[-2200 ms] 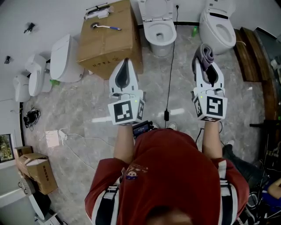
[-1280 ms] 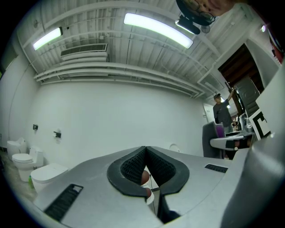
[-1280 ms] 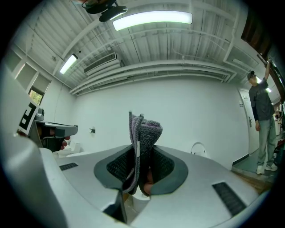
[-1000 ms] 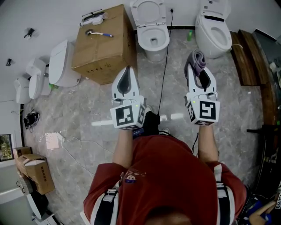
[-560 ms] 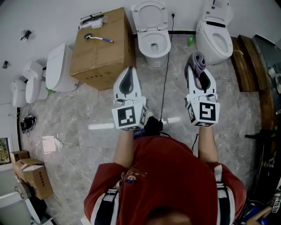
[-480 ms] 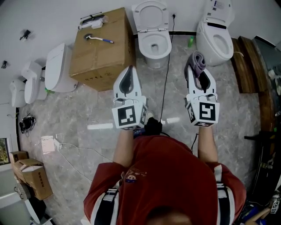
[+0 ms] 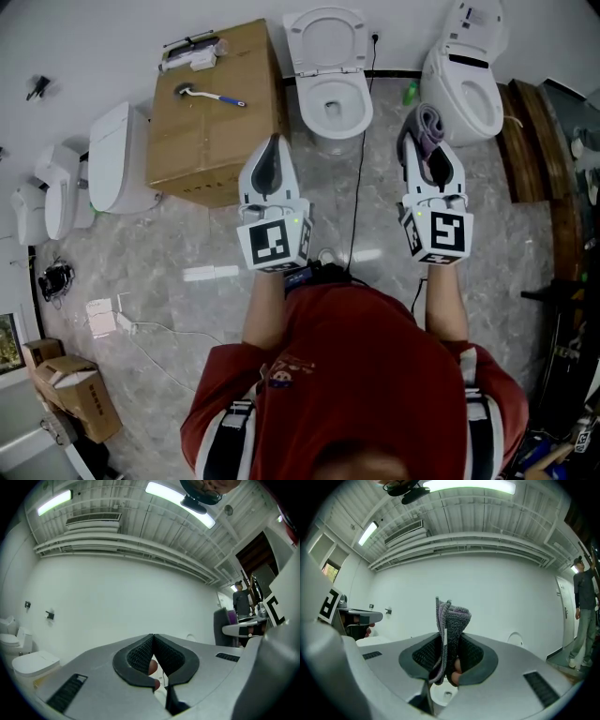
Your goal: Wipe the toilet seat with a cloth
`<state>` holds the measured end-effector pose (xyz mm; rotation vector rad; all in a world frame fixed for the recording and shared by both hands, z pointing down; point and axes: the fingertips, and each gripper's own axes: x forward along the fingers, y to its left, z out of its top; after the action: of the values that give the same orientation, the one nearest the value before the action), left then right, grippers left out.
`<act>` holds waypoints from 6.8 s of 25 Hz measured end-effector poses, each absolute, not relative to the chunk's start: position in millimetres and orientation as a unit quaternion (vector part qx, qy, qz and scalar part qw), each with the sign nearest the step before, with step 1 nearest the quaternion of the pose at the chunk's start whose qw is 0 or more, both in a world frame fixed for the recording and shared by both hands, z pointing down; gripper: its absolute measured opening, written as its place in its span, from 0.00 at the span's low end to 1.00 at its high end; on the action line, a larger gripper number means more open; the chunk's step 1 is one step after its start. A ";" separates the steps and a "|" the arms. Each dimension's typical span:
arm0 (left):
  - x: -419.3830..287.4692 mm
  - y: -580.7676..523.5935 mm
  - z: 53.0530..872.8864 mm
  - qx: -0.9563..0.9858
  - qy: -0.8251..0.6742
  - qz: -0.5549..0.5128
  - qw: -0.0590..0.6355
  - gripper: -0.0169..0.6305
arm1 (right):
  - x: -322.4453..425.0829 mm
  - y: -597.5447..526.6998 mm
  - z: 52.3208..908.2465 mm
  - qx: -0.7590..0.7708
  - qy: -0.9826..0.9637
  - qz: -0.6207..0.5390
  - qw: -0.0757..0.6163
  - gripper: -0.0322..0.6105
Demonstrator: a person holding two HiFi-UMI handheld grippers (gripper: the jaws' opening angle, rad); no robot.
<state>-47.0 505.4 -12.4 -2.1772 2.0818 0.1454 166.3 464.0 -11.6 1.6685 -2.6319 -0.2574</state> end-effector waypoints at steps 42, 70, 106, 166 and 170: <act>-7.4 157.7 -8.0 -0.678 0.732 0.031 0.062 0.05 | 207.8 89.4 18.0 0.491 -0.870 -0.045 0.014 0.20; -128.8 -7.6 88.2 -0.729 0.682 0.048 0.040 0.05 | 82.6 -58.4 126.5 0.539 -0.840 -0.034 0.055 0.20; -129.3 -110.6 472.8 -0.709 0.705 -0.018 -0.015 0.05 | 88.4 -216.3 540.2 0.540 -0.833 0.036 0.114 0.20; -236.6 -59.8 488.3 -0.639 0.766 0.018 -0.063 0.05 | -179.9 -223.8 642.8 0.451 -0.830 0.299 0.135 0.20; -235.6 -57.7 483.3 -0.641 0.765 0.019 -0.061 0.05 | -177.6 -223.6 640.9 0.445 -0.818 0.345 0.115 0.20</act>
<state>-235.6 -57.7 483.3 -2.0962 2.5003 0.0613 -177.6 -223.6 640.9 1.3051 -2.3976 1.0111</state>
